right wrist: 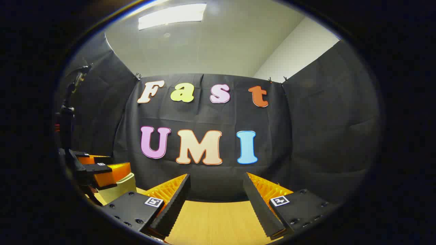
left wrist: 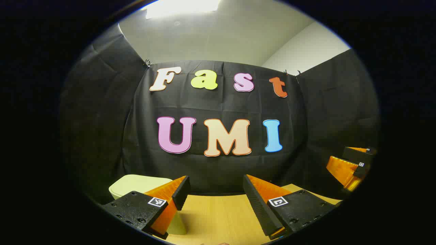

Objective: Press the lid of the desktop garbage bin to open it, pick up the crumpled paper on the desktop and throw it into the bin, then pick up the pop can on the desktop and drop it into the bin, and finally close the garbage bin lid.

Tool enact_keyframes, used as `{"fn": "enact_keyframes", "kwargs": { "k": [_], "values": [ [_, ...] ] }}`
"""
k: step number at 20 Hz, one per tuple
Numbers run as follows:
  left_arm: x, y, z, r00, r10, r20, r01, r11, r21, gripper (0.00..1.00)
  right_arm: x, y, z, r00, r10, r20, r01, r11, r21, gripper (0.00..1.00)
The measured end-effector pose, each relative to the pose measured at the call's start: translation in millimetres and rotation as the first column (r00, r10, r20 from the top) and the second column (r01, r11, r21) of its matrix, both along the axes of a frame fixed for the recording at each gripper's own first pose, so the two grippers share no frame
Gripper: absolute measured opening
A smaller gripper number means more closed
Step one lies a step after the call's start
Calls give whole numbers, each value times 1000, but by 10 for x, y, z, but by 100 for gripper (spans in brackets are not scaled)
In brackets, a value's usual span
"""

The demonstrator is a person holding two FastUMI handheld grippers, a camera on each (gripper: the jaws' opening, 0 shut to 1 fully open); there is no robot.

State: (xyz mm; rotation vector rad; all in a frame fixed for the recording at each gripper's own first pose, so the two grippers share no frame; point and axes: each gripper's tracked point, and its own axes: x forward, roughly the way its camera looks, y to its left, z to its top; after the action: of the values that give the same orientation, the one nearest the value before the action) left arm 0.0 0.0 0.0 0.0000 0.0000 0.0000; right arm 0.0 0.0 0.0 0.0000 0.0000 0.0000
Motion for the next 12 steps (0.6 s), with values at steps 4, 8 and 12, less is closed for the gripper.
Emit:
{"fn": "enact_keyframes", "kwargs": {
  "k": [4,8,12],
  "values": [
    [-21,78,-7,1000,27,-2,-26,1000,10,92,53,29,-62,999,34,-41,-31,996,82,98],
    [-29,66,-7,999,41,3,-41,998,46,92,44,-36,68,1000,26,-8,-25,997,68,98],
    [-44,20,-51,1000,22,-8,-21,998,52,93,31,-42,-1,999,41,-33,-39,998,57,98]
  ]
}}
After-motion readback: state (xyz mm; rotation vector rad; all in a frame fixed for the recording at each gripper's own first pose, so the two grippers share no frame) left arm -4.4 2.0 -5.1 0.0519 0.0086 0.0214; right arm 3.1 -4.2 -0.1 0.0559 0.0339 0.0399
